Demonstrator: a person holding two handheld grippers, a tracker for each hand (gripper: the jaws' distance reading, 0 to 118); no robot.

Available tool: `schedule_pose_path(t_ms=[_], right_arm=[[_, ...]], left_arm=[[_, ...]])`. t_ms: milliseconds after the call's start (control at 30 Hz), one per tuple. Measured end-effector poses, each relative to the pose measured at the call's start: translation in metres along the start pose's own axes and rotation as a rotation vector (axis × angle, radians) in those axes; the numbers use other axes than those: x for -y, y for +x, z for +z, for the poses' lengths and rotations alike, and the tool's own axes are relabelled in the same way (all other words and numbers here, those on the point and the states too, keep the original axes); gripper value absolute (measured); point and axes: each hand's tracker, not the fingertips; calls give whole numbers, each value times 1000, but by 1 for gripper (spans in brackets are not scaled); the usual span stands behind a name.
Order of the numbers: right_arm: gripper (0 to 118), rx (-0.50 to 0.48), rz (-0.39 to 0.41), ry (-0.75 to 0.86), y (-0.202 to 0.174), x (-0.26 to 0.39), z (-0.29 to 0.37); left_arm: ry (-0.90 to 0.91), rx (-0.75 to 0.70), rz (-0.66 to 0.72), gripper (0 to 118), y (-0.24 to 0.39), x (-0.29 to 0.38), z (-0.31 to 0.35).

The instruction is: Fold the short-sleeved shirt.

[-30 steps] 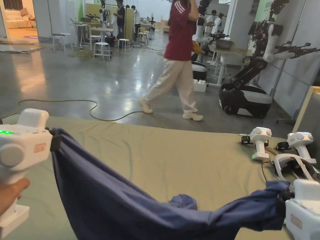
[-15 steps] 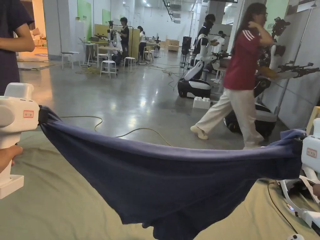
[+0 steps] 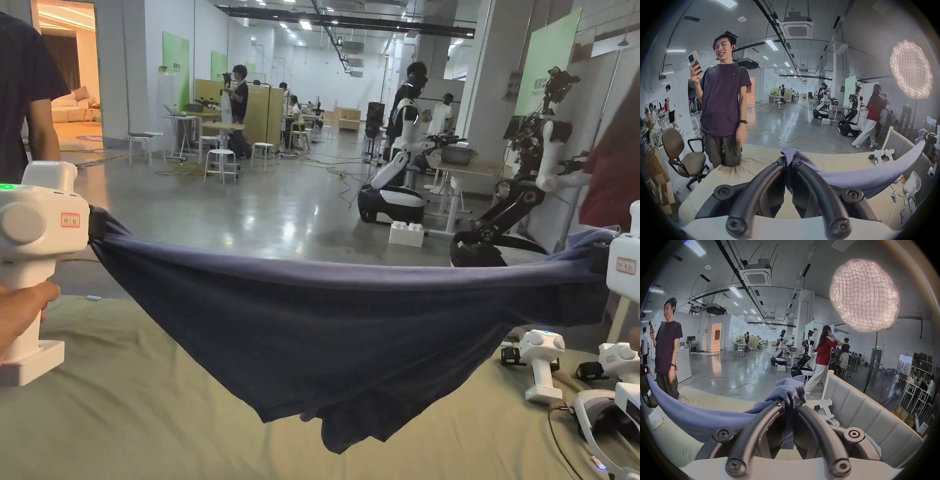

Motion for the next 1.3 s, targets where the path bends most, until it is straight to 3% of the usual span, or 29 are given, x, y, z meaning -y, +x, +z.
schedule_pose_path(t_ms=[233,500,767,1000,1067,1133,1167,1300], right_arm=[[8,-3,56,-66,1,81,9],[8,-6,7,-228,9,222,64],[8,6,72,-406,8,337,125],[9,34,45,-508,17,401,137],[16,43,40,-500,17,402,143],[48,75,47,-459,14,397,148],[60,77,52,-442,13,391,152],[64,56,64,-307,-7,360,162]], left_arm=[[-72,28,-3,8,-4,92,5],[-219,53,-5,8,-14,253,60],[-421,44,2,8,-36,375,93],[-493,33,95,11,-52,428,110],[-469,-4,100,26,-54,427,118],[-414,-70,75,50,-58,419,125],[-387,-86,78,54,-56,413,132],[-316,-57,101,55,-49,384,138]])
